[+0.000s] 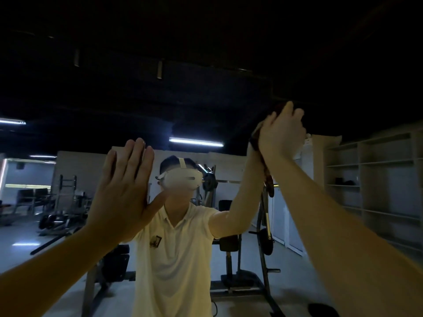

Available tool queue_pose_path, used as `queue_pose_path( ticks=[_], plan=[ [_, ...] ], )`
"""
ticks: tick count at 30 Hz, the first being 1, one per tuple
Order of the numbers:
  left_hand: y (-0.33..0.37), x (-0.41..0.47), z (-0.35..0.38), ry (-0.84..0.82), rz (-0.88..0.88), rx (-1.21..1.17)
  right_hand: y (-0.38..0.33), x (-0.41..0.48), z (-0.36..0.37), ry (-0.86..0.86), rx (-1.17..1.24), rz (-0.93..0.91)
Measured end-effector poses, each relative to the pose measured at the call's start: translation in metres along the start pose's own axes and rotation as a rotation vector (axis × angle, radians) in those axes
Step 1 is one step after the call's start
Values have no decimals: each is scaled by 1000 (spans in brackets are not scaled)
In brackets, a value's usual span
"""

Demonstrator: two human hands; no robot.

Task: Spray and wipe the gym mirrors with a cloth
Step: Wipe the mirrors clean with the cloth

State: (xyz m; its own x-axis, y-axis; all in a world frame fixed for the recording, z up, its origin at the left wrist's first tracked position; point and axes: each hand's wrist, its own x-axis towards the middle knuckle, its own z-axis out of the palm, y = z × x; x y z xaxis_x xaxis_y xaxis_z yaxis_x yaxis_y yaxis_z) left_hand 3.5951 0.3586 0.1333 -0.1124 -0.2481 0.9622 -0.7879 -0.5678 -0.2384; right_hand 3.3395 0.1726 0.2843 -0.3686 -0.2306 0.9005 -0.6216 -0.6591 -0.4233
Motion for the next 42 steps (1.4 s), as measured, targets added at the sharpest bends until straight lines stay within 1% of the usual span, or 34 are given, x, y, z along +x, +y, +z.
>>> queue_pose_path(
  ticks=[2,5,7,9,11,12,13,14,17,19,22,25,27,29,31,33,36,38,42],
  plan=[
    [1,0,1,2,1,12,-37,-15,7,-21,46,-35],
    [0,0,0,7,7,10,-97,-55,12,-48,68,-247],
    [-1,0,-1,5,12,6,-123,-85,9,-76,103,-415],
    [-1,-1,-2,9,9,-5,-128,-107,3,-129,110,-610],
    [-2,-1,-2,7,7,-17,-106,-111,-3,-186,81,-787],
    [-2,0,-2,6,6,-16,-86,-106,-6,-210,46,-824],
    [-2,0,-1,4,5,-11,-63,-98,-9,-220,7,-806],
    [-3,0,-1,2,3,-6,-37,-87,-12,-218,-25,-745],
    [-1,-1,-3,1,-7,-3,46,-52,-21,-194,-50,-495],
    [0,0,-5,-4,-5,-1,79,-37,-22,-164,-59,-350],
    [-1,0,-8,-37,-5,13,79,-36,-15,-140,-38,-172],
    [-9,1,-16,-63,32,11,44,-48,-11,-133,29,-93],
    [-20,-4,-25,-43,98,30,13,-60,-9,-154,32,-119],
    [-37,-13,-31,2,132,41,-19,-73,-9,-167,40,-184],
    [-58,-25,-31,49,80,16,-55,-88,-7,-168,55,-227],
    [-81,-37,-28,56,15,-1,-91,-106,-4,-168,63,-269],
    [-118,-49,-23,40,2,-5,-147,-135,4,-168,3,-356],
    [-137,-53,-19,59,-16,-4,-181,-152,9,-146,-15,-407],
    [-154,-57,-9,81,-59,-76,-238,-194,15,-133,82,-524]
  ],
)
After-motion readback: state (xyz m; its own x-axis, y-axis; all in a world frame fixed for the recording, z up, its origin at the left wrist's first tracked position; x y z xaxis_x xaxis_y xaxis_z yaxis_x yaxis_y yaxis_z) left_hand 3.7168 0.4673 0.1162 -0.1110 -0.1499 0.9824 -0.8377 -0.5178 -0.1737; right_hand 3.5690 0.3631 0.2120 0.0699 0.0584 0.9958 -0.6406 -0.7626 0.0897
